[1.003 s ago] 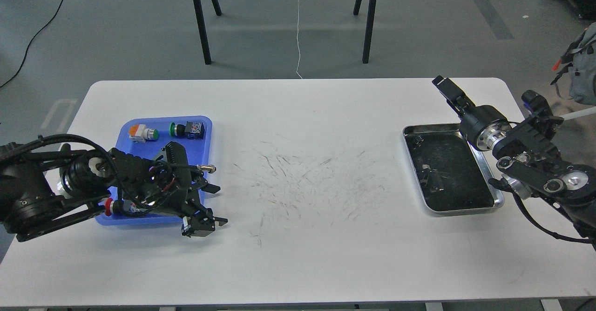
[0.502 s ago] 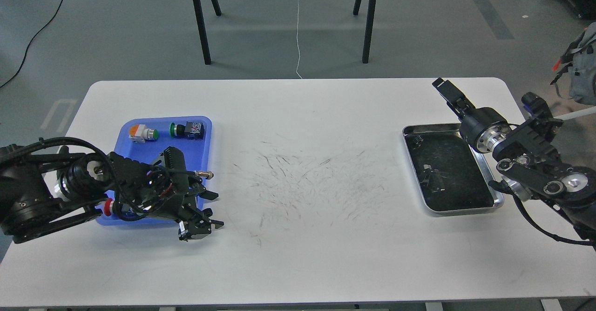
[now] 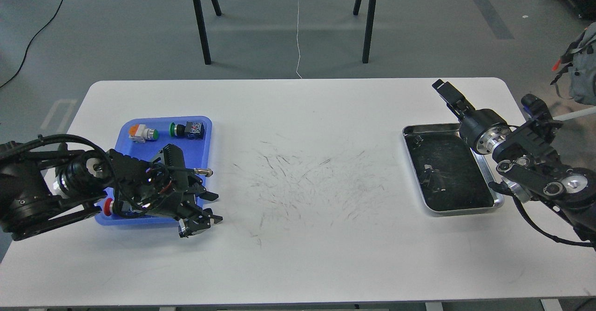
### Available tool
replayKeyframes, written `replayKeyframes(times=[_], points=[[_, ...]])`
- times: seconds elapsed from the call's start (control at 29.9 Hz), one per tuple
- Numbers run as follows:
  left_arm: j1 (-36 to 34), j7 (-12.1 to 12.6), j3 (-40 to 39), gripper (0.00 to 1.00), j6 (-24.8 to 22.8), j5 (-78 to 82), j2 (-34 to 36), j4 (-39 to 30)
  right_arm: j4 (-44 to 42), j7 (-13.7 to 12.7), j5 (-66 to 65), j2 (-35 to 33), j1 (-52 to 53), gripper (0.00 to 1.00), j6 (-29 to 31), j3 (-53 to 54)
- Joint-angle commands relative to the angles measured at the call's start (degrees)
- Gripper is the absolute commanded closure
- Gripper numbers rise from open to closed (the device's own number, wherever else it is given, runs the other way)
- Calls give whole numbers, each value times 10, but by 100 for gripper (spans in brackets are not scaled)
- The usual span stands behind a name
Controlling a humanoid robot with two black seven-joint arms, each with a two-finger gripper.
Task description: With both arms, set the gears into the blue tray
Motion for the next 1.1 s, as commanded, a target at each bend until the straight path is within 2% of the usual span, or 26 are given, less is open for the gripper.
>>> replayKeyframes(times=[0.0,0.6,0.9,1.07], points=[[-9,0,2,44,0,0,3,-1,0,0,0,2,-1,16,0,0],[-5,0,8,45,0,0,5,-7,-9,0,-1,9,-2,15,0,-1],[-5,0,9,56,3,0,6,-5,-9,0,-1,9,-2,15,1,-1],[-4,0,9,57,8,0,4,-5,-9,0,-1,9,-2,14,1,-2]])
